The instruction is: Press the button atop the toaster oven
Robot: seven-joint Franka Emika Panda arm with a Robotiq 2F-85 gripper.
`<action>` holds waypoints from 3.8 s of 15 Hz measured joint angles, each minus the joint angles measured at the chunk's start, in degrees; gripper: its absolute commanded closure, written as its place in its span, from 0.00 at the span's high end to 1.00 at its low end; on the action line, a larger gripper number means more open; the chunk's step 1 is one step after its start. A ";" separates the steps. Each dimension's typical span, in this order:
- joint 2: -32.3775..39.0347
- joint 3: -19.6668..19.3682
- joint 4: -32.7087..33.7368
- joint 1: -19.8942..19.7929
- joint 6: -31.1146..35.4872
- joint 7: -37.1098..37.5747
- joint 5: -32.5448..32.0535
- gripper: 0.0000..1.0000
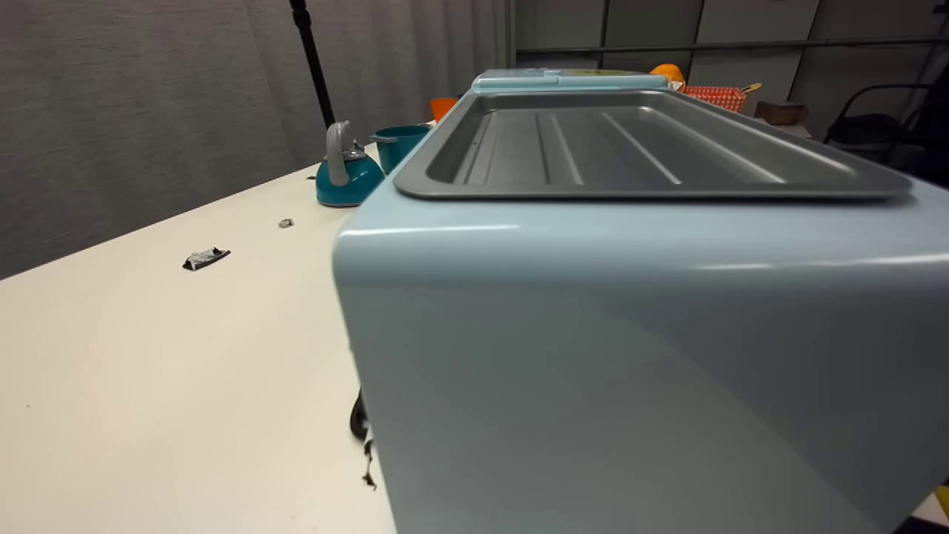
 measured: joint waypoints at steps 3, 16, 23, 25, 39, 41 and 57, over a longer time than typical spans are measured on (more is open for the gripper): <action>0.26 -0.05 0.26 0.00 0.00 0.00 0.00 1.00; 4.89 0.21 0.47 0.00 9.83 -0.17 0.00 1.00; 11.62 0.11 6.81 -0.05 11.66 -0.59 -0.22 1.00; 13.39 0.07 9.43 -0.11 11.60 -1.02 -0.22 1.00; 19.24 -0.06 15.63 -0.61 10.75 -1.26 -0.16 0.00; 19.20 -0.04 15.73 -0.61 9.98 -1.26 -0.16 0.00; 20.30 0.35 14.53 -0.63 9.60 -1.20 0.38 0.00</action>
